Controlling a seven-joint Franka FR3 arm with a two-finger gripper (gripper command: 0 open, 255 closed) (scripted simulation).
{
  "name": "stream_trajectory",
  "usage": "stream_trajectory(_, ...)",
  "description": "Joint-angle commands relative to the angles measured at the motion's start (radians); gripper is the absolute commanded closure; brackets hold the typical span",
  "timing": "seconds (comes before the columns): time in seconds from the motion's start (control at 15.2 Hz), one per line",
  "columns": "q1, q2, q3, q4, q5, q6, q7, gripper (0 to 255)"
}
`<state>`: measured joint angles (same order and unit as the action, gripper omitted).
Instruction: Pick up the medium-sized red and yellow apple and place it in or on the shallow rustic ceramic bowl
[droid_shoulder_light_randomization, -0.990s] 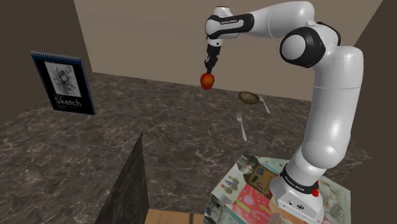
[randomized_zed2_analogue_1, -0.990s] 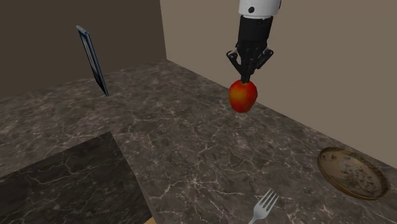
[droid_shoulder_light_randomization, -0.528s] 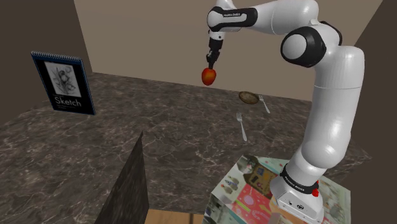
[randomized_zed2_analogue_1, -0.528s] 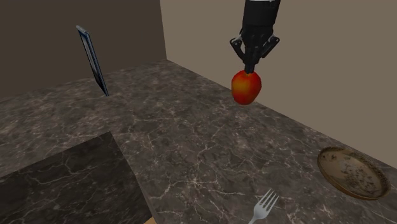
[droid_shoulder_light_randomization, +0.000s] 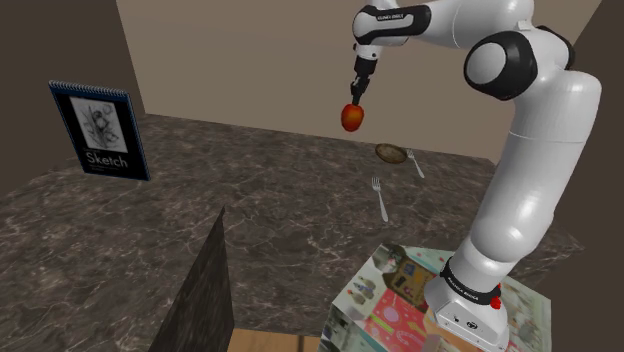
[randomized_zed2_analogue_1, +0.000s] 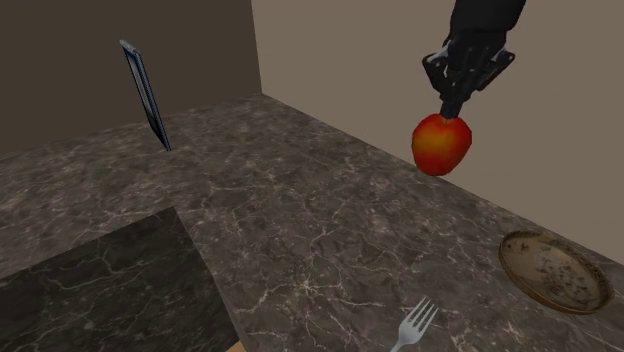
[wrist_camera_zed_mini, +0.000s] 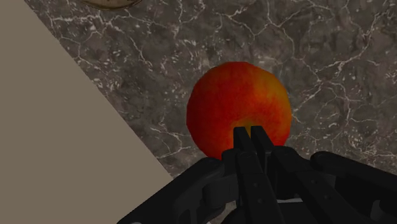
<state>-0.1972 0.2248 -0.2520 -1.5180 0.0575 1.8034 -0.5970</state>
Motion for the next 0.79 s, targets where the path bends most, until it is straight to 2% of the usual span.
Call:
stream_trajectory(0.0,-0.024,-0.025,-0.016,-0.013,0.000,-0.013,-0.041,255)
stream_trajectory(0.73,-0.159,-0.083,-0.111,-0.012,0.012,-0.076,-0.272,255)
